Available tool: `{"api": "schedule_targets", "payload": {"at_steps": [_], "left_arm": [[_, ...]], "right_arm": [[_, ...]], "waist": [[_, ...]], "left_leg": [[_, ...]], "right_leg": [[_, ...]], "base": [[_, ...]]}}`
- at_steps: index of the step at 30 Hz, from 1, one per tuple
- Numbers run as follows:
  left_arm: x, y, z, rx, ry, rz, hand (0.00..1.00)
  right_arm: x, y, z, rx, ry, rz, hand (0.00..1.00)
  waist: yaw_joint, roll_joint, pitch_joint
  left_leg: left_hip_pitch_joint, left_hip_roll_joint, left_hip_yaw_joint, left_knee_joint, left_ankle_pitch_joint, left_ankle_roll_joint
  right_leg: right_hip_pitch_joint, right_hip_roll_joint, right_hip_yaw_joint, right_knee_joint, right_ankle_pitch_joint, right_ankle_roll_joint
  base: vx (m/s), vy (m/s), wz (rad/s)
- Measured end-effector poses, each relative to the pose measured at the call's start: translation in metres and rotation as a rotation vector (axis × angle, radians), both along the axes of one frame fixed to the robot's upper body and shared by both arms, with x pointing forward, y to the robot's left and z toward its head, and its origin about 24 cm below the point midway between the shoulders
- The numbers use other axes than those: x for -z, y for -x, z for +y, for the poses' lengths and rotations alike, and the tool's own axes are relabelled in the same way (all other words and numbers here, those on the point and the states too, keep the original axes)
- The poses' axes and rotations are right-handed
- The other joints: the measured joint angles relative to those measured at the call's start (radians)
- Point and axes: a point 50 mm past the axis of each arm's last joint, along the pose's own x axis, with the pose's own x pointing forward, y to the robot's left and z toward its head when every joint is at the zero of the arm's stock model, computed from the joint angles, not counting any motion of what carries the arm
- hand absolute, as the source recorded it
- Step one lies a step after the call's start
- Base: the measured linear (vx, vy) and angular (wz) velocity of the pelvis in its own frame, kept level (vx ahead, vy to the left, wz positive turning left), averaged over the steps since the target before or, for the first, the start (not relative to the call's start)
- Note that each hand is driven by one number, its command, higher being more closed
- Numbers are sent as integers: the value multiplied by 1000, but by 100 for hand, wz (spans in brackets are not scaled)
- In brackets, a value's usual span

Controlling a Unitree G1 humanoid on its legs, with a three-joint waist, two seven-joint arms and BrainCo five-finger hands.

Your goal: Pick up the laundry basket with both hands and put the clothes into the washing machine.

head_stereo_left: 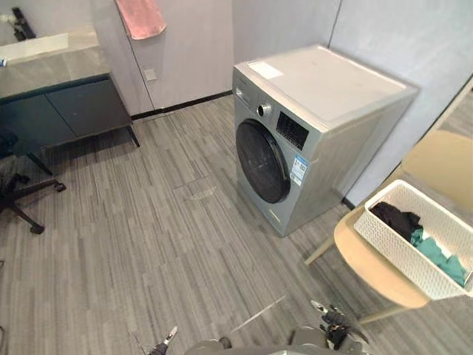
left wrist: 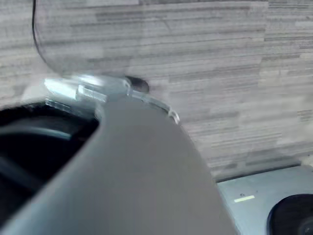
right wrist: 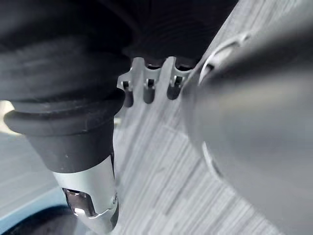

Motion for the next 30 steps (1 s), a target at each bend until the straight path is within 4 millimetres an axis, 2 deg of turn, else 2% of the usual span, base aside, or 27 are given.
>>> {"api": "schedule_targets", "payload": {"at_steps": [1, 2, 3, 4, 5, 6, 7, 8, 10, 11, 12, 13, 15, 17, 18, 20, 21, 22, 23, 24, 25, 26, 28, 30], "left_arm": [[0, -5, -2, 0, 3, -16, 0], [-2, -11, -3, 2, 3, -38, 0], [-2, -14, -3, 4, 1, -52, 0], [-4, -21, -5, 7, 1, -76, 0], [-4, -28, -12, 8, 18, -101, 0], [-4, -36, -24, 0, 48, -124, 0], [-4, -40, -30, 0, 62, -133, 0], [-5, -45, -38, 3, 80, -154, 0], [-10, -59, -46, 19, 97, -208, 0], [-11, -64, -50, 14, 108, -227, 0], [-13, -69, -56, 11, 122, -255, 0], [-15, -70, -57, 9, 119, -269, 0], [-14, -69, -53, 10, 107, -266, 0], [-12, -63, -44, 2, 88, -242, 0], [-10, -53, -35, -30, 72, -215, 0], [-3, -26, -25, -135, 63, -150, 0], [-3, -23, -24, -149, 58, -140, 0], [-1, -16, -23, -149, 59, -113, 0], [3, -2, -27, -142, 71, -64, 0], [5, 5, -31, -122, 81, -28, 0], [5, 6, -29, -119, 80, -21, 0], [3, 15, -11, -81, 24, 6, 0], [2, 25, 0, -46, -8, 49, 0], [3, 24, -1, -4, -12, 56, 0]], "right_arm": [[-1, 2, -2, 26, -1, -13, 0], [0, 5, -2, 35, 1, -10, 0], [1, 8, -2, 41, -1, -5, 0], [1, 11, -2, 46, 0, 2, 0], [2, 16, -5, 68, 5, 3, 0], [1, 21, -8, 83, 11, 0, 0], [2, 22, -7, 91, 8, 0, 0], [2, 25, -10, 106, 11, 5, 0], [3, 28, -9, 126, 4, 16, 0], [3, 29, -9, 124, 7, 19, 0], [3, 31, -10, 115, 13, 26, 0], [3, 30, -11, 104, 20, 27, 0], [2, 25, -11, 97, 18, 21, 0], [0, 14, -10, 94, 16, 2, 0], [-1, 5, -8, 78, 11, -13, 0], [-6, -16, 1, -9, 19, -50, 0], [-7, -18, 2, -41, 27, -53, 0], [-9, -23, 2, -135, 63, -57, 0], [-14, -28, -1, -241, 121, -85, 0], [-22, -35, -3, -310, 173, -137, 0], [-27, -40, 1, -344, 186, -174, 0], [-40, -53, 19, -448, 204, -275, 0], [-55, -66, 35, -527, 200, -388, 0], [-63, -72, 41, -579, 214, -446, 0]], "waist": [[-11, 5, 3], [-16, 8, 5], [-18, 7, 4], [-20, 8, 5], [-20, 10, -4], [-22, 29, -6], [-27, 40, -10], [-27, 64, -25], [-41, 62, -27], [-39, 63, -26], [-29, 72, -29], [-16, 78, -34], [-11, 73, -30], [-5, 69, -28], [-2, 69, -28], [13, 79, -34], [21, 84, -36], [26, 101, -35], [19, 136, -54], [8, 154, -65], [1, 134, -68], [8, 83, -90], [14, 33, -108], [23, 11, -114]], "left_leg": [[10, 4, -19, -13, -5, -8], [23, 7, -28, -33, -9, -14], [28, 8, -30, -38, -13, -20], [41, 13, -43, -40, -22, -34], [62, 32, -66, -39, -46, -58], [79, 61, -85, -25, -74, -82], [85, 78, -88, -16, -87, -87], [91, 113, -87, 30, -104, -107], [-31, 176, -87, 361, -149, -157], [-84, 196, -94, 495, -148, -167], [-186, 230, -124, 754, -124, -214], [-245, 251, -129, 923, -114, -230], [-284, 270, -98, 982, -122, -217], [-292, 307, -52, 846, -138, -190], [-285, 321, -68, 697, -138, -189], [-250, 332, -170, 401, -126, -193], [-244, 333, -200, 354, -108, -206], [-227, 336, -213, 298, -24, -223], [-219, 331, -194, 256, 89, -216], [-216, 335, -152, 234, 48, -238], [-197, 314, -139, 212, 42, -240], [-168, 251, -76, 129, 71, -206], [-157, 192, -43, 70, 95, -179], [-143, 148, -17, 22, 110, -157]], "right_leg": [[-34, 37, -2, -127, 6, 12], [-46, 51, -5, -293, 40, 34], [-45, 48, -1, -369, 68, 34], [-49, 43, 10, -438, 126, 27], [-38, 54, 26, -437, 174, 23], [-21, 81, 27, -421, 178, 19], [-9, 92, 16, -420, 174, 19], [17, 114, -21, -423, 146, 32], [93, 145, -57, -450, 116, 16], [119, 159, -59, -464, 115, 14], [168, 189, -59, -484, 110, 0], [213, 207, -54, -498, 113, -22], [270, 214, -33, -533, 118, -34], [323, 207, 23, -565, 120, -33], [333, 201, 68, -575, 123, -27], [320, 204, 168, -581, 130, -4], [318, 204, 189, -581, 126, 3], [324, 203, 226, -575, 118, 25], [322, 207, 248, -573, 105, 53], [319, 203, 256, -565, 85, 81], [312, 181, 266, -551, 75, 96], [267, 117, 304, -538, 74, 113], [247, 64, 332, -570, 93, 144], [252, 24, 344, -619, 123, 166]], "base": [[246, -119, 75], [233, -120, 66], [280, -163, 56], [356, -207, 53], [490, -277, 58], [434, -237, 50], [455, -221, 40], [447, -191, 40], [412, -214, 57], [287, -194, 38], [435, -196, -8], [349, -106, -27], [346, -58, -41], [348, -4, -70], [261, 109, -104], [255, 212, -134], [201, 280, -124], [146, 337, -89], [168, 487, -72], [121, 434, -27], [144, 396, -30], [108, 239, -33], [111, 219, -36], [100, 224, -16]]}}
